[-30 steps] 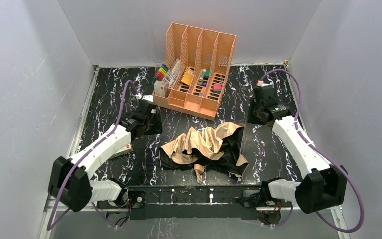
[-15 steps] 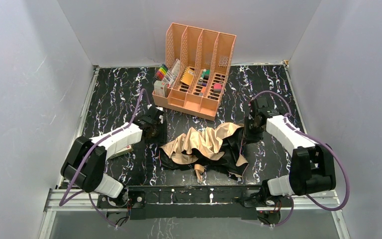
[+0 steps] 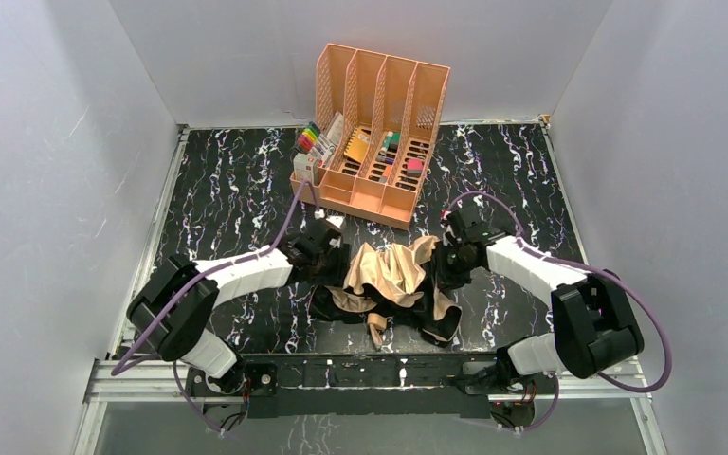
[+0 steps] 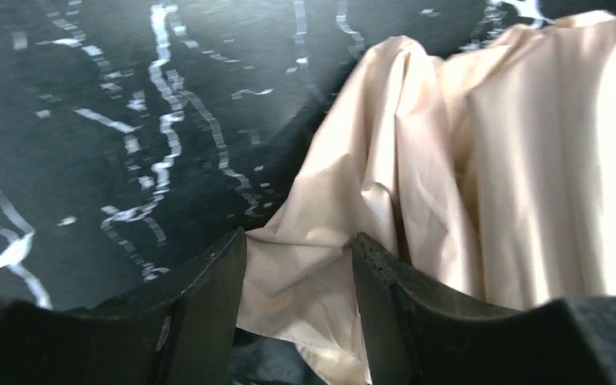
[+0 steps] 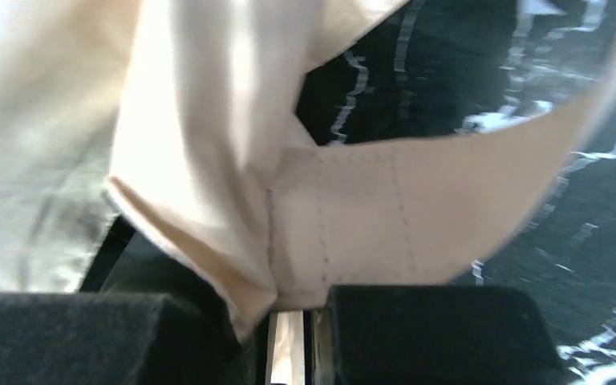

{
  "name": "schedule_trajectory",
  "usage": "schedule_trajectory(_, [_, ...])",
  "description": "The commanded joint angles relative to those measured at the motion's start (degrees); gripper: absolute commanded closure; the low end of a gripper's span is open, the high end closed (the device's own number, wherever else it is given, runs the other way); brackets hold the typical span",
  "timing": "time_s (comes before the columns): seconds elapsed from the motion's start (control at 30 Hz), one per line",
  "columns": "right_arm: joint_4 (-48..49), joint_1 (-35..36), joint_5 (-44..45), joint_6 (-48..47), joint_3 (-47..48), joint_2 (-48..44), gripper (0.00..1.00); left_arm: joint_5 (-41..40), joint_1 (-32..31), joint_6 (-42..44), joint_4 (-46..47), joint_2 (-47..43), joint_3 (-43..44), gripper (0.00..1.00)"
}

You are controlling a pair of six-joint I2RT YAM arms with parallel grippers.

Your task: Put away the umbrella

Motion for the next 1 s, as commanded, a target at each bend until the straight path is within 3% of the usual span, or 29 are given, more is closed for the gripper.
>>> schedule_trajectory(0.0, [7.39,4.53,-2.75,5.86,-1.34,-0.8,0.78,3.55,-4.16,-3.1,2.95,3.86,0.19,0.51])
schedule_trajectory(0.13, [16.05,8.3,-5.58,10.76,-3.44,0.67,0.78,6.28,-6.1,-3.31,6.5,6.5,2.03,0.52])
schedule_trajectory(0.33, [36.53,13.87,-12.02,21.86,-7.25,1.39,0.77,11.43,-6.36,-1.15,11.23,6.31,4.09,0.53])
schedule_trajectory(0.5, [48.14,18.87,-12.18,27.14,-7.66,2.24,0.73,12.67,-6.11,3.62,7.72,7.56,9.76,0.52])
schedule_trajectory(0.6, [53.65,19.95,-13.11,29.44,-8.9,1.78,0.7,12.99,-2.54,5.64,5.41,7.85,12.1,0.52])
schedule_trajectory(0.7, [43.58,20.09,-8.8,26.19,-7.17,-0.56,0.65,14.18,3.02,7.35,3.46,6.79,13.42,0.51])
schedule_trajectory(0.97, [14.71,20.06,2.89,16.62,-4.68,-15.18,0.47,9.55,12.26,14.1,-4.26,0.39,17.79,0.32])
